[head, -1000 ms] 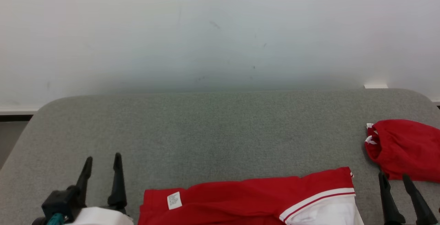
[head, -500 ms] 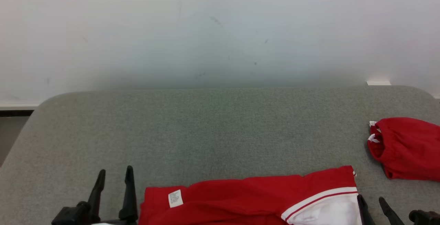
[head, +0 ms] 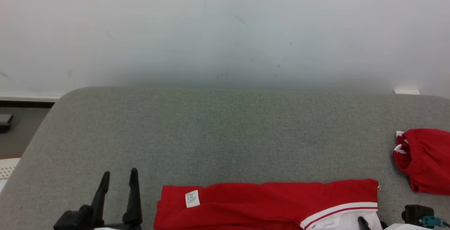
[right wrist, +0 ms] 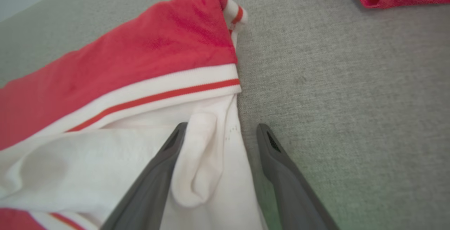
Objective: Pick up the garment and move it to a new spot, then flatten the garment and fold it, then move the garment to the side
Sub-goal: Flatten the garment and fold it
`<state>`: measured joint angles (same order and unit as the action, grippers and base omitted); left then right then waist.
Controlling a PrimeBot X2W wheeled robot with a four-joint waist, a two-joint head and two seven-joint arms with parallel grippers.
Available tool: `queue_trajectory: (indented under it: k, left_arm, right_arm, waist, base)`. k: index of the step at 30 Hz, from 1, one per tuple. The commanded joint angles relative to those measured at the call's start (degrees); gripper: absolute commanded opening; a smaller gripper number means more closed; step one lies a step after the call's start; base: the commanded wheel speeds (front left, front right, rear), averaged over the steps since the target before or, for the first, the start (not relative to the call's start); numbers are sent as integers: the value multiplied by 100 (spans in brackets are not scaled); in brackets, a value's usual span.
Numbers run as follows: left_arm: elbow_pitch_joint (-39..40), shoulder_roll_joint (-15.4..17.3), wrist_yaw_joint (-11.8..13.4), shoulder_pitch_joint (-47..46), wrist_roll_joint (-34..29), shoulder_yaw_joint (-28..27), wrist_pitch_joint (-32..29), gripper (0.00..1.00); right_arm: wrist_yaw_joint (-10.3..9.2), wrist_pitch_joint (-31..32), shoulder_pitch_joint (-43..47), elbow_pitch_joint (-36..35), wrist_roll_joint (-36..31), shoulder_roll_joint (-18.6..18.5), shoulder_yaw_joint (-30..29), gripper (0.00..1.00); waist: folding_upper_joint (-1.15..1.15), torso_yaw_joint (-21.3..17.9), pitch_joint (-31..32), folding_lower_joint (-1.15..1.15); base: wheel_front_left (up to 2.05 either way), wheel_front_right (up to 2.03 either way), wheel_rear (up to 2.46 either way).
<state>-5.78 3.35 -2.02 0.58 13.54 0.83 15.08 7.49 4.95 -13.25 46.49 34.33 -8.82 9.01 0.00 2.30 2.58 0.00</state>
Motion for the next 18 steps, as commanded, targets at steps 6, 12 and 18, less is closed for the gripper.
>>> queue_trajectory:
  k: [6, 12, 18]
  left_arm:
    - [-99, -26, -94, -20, -130, -61, 6, 100]
    - [-159, -35, -106, 4, -48, -71, 6, 100]
    - [-191, -36, -62, 26, 55, -51, 6, 100]
  right_arm:
    - [16, 1386, -165, 544, 177, 181, 273, 100]
    - [33, 1994, -168, -2, 470, 168, 427, 29]
    - [4, 1785, -181, -331, 471, -76, 234, 0]
  waist:
    - [0, 134, 66, 0]
    - [0, 186, 123, 0]
    - [0, 177, 125, 0]
  base:
    - [0, 0, 0]
    - [0, 0, 0]
    - [0, 0, 0]
